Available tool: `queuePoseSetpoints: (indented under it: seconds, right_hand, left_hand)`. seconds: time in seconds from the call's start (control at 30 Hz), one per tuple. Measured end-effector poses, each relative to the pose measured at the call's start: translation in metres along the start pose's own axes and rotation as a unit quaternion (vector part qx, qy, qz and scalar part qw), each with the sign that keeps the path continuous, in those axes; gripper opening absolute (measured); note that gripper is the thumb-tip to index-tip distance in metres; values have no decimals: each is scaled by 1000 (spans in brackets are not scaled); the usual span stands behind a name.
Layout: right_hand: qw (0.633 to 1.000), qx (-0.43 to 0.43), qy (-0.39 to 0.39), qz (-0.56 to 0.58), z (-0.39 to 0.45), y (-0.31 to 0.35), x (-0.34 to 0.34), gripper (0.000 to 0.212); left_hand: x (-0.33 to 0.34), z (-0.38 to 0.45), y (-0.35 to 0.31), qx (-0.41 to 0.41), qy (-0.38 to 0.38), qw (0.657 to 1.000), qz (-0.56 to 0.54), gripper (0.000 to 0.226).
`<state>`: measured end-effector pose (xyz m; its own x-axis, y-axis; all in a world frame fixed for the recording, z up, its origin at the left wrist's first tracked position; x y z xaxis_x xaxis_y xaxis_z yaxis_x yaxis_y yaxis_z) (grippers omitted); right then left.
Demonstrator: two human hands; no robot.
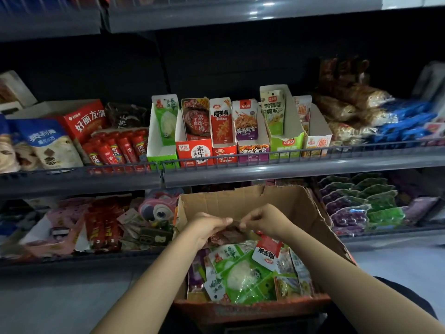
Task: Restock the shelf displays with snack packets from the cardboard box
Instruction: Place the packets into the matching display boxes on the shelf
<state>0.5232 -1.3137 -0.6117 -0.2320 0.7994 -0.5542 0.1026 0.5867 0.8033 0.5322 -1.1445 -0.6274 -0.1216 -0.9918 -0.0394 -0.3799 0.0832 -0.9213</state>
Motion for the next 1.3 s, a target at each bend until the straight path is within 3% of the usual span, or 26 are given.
queuePoseSetpoints:
  seconds: [0.13, 0.27, 0.37, 0.53, 0.73, 0.87, 1.1, 1.3]
  right_hand:
    - [999, -14, -32, -16, 10, 12, -10, 7]
    - [996, -55, -60, -23, 19, 37, -26, 8]
    - [994, -76, -70, -20, 24, 58, -40, 8]
    - [990, -109, -93, -14, 35, 96, -65, 9]
    - [981, -103, -157, 41, 61, 129, -106, 11]
    - [972, -100, -201, 70, 84, 151, -120, 19]
    - [945, -174, -251, 117, 121, 207, -143, 13]
    - [940, -193, -248, 134, 159, 245, -153, 20]
  left_hand:
    - [-7, 4, -15, 48, -31, 992, 112, 26]
    - [-8, -1, -45, 118, -45, 965, 230, 7]
    - [-9, -2, -69, 159, -40, 954, 250, 9]
    - [-16, 4, -108, 198, -31, 965, 172, 3]
    - [-44, 27, -161, 221, -71, 971, 53, 4]
    - [-60, 42, -198, 250, -83, 964, 45, 4]
    - [-81, 64, -261, 305, -116, 945, -1, 13]
    - [-103, 81, -299, 330, -140, 933, -19, 5]
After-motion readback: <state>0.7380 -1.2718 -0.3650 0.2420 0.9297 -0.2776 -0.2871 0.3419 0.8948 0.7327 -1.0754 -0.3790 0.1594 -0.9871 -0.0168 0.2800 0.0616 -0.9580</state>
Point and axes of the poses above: each hand's wrist, its own z-axis towards the middle knuckle, its own x-axis out of the palm, y = z × x, the point moved 5 cm from there along z, towards the middle knuckle, and after that the axes turned 6 degrees about x, right-handed, at the moved point
